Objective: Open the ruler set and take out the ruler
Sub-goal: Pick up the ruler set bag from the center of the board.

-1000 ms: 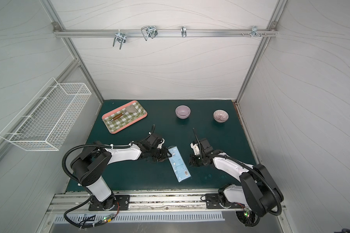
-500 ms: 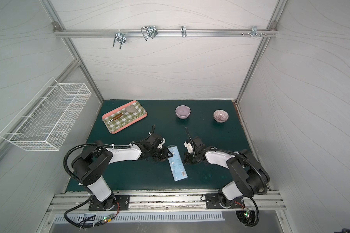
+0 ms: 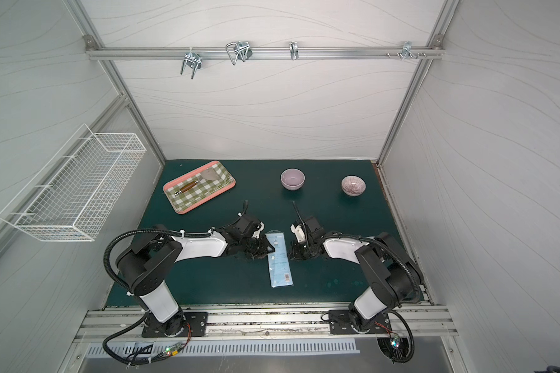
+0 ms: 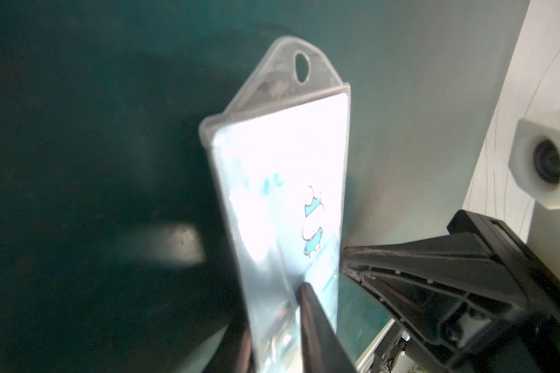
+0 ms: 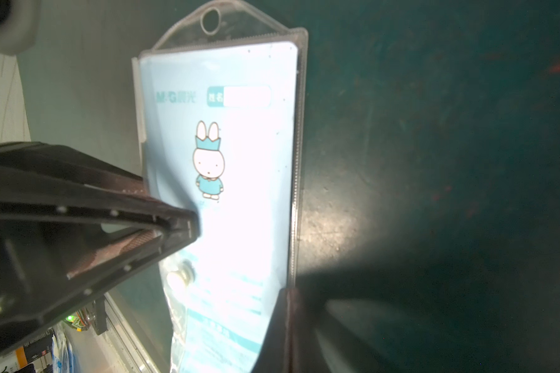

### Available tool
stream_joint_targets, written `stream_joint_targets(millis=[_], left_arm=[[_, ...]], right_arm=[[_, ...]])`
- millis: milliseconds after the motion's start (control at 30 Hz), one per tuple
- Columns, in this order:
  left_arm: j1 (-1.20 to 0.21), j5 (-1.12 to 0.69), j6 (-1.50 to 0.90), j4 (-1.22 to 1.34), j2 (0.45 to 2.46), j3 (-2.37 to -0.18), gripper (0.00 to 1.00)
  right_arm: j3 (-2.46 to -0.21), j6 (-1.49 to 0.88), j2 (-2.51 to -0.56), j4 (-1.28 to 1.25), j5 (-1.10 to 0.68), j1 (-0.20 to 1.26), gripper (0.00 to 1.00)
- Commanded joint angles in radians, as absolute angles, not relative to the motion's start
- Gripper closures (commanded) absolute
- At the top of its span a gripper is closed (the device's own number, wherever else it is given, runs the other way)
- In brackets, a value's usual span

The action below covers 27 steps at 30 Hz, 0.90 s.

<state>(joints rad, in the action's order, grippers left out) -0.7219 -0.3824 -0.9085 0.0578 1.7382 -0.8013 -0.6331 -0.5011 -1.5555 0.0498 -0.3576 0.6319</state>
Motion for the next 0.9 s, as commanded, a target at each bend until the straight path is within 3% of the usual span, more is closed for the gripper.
stream_joint_targets(millis=[0,267,700,867], left_arm=[[-0.726,-0.387,-0.916,0.056,1.765,-0.793,0.86],[-0.725,-0.375,-0.864,-0.007,1.745,-0.836,1.00],[-0.639,-0.322,-0.580,-0.383,1.653,-1.050,1.00],[-0.606,-0.291,-0.420,-0.547,1.628,-1.164,1.00]], right_arm=[[-0.627,-0.509,-1.592,0.068,-0.331,0.642,1.00],[-0.649,-0.494,-1.593,0.089,-0.326,0.642,1.00],[-0.738,-0.402,-1.446,0.276,-0.245,0.640,1.00],[-0.765,-0.366,-1.396,0.284,-0.280,0.635,0.75]])
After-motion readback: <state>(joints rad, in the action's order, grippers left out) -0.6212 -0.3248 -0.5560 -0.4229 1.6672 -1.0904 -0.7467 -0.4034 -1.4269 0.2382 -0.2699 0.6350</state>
